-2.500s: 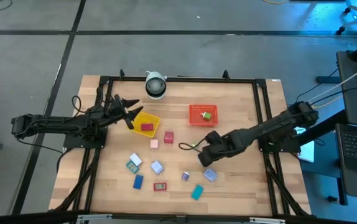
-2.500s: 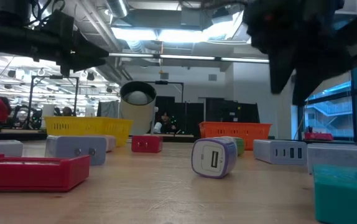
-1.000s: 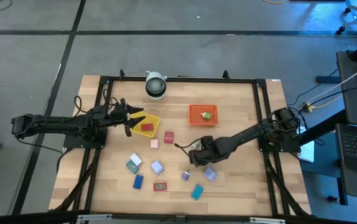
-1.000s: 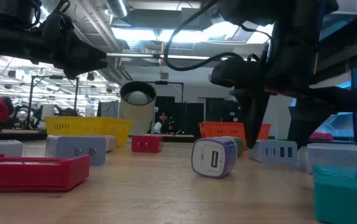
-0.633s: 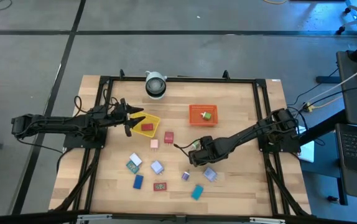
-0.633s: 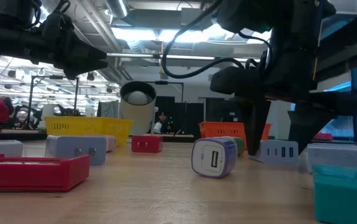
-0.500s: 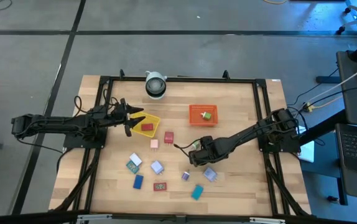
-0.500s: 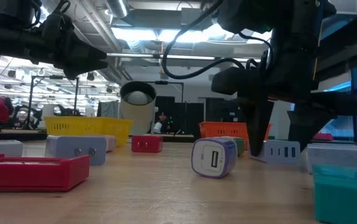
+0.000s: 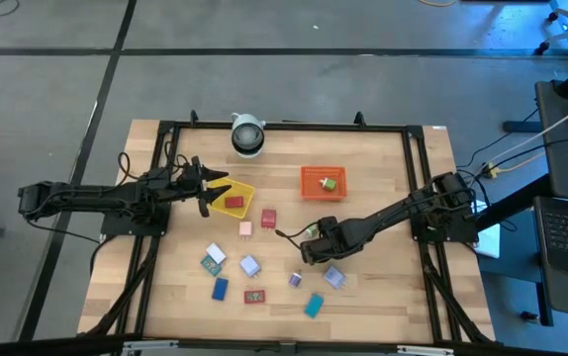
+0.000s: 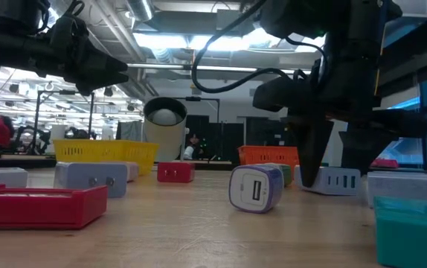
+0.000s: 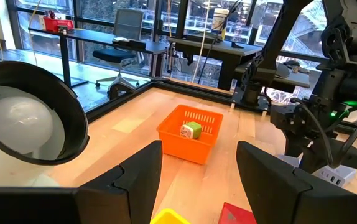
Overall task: Pick & Place Office items
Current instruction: Put the top light blue charger adapter into the orange bin
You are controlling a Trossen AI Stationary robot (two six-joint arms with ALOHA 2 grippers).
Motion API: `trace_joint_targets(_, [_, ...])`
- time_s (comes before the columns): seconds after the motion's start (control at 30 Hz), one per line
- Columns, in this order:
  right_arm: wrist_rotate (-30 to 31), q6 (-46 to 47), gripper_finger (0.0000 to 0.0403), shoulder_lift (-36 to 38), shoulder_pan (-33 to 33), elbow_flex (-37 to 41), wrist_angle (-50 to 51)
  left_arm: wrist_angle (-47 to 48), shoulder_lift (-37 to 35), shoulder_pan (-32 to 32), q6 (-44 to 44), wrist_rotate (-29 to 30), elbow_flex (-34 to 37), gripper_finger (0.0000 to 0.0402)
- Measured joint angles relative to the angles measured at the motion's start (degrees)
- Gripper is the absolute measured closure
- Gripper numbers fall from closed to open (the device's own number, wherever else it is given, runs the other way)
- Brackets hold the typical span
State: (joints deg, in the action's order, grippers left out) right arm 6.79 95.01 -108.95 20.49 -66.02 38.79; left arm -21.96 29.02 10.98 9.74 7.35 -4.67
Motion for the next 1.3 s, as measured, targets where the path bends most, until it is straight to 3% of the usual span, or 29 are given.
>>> trace_joint_targets(0.27, [2.7, -1.0, 0.0189, 3.0, 0.9, 0.2, 1.4, 1.5, 0.0, 0.0, 0.0, 0.0, 0.0, 0.0199])
trace_joint_targets(0.6, [10.9, -2.3, 0.0189, 12.1, 2.8, 0.2, 7.9, -1.3, -0.4, 0.0, -1.5, 0.0, 0.1, 0.0199])
trace_joint_targets(0.83, [23.3, -8.5, 0.0189, 23.1, 3.0, 0.1, 14.9, -4.9, -0.8, 0.0, -2.2, -0.6, 0.1, 0.0199])
trace_joint_targets(1.03, [35.3, -20.6, 0.0189, 33.5, 2.9, 0.0, 20.6, -11.6, -0.8, 0.0, -2.4, -6.9, 0.0, 0.0199])
trace_joint_targets(1.17, [40.2, -25.1, 0.0189, 40.2, 2.6, 2.3, 24.3, -14.3, -0.8, 0.1, -2.5, -7.3, 0.0, 0.0199])
trace_joint_targets(1.3, [41.0, -28.9, 0.0189, 48.2, 0.8, 8.2, 23.3, -14.5, -0.8, 1.3, -3.2, -7.1, 0.0, 0.0199])
